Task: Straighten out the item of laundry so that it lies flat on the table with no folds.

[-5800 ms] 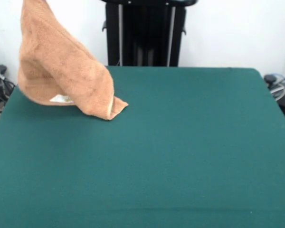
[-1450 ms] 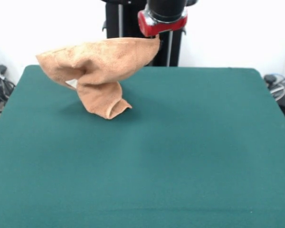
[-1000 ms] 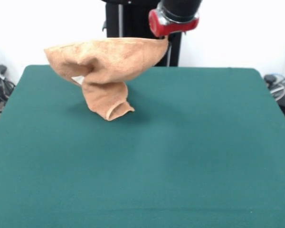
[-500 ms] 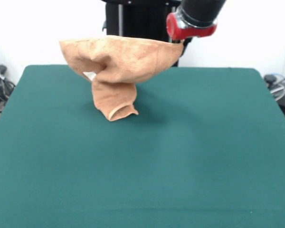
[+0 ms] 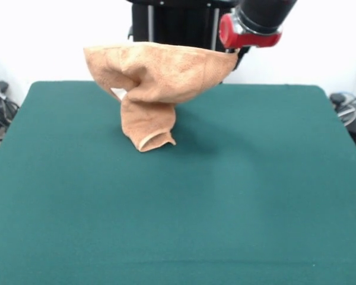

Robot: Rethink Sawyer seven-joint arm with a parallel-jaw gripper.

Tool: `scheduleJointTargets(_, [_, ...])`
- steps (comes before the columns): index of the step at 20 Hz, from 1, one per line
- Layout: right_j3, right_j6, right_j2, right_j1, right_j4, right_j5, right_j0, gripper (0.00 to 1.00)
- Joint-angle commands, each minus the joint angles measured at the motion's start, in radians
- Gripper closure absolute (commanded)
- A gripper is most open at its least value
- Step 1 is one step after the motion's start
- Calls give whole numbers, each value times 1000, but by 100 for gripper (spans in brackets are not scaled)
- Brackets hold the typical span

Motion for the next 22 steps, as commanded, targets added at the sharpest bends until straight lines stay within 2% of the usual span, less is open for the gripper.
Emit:
scheduleJointTargets(1, [-46, 298, -45, 9, 55, 82, 48, 100])
scheduleJointTargets(22, [-106, 381, -160, 39, 103, 153, 204, 100])
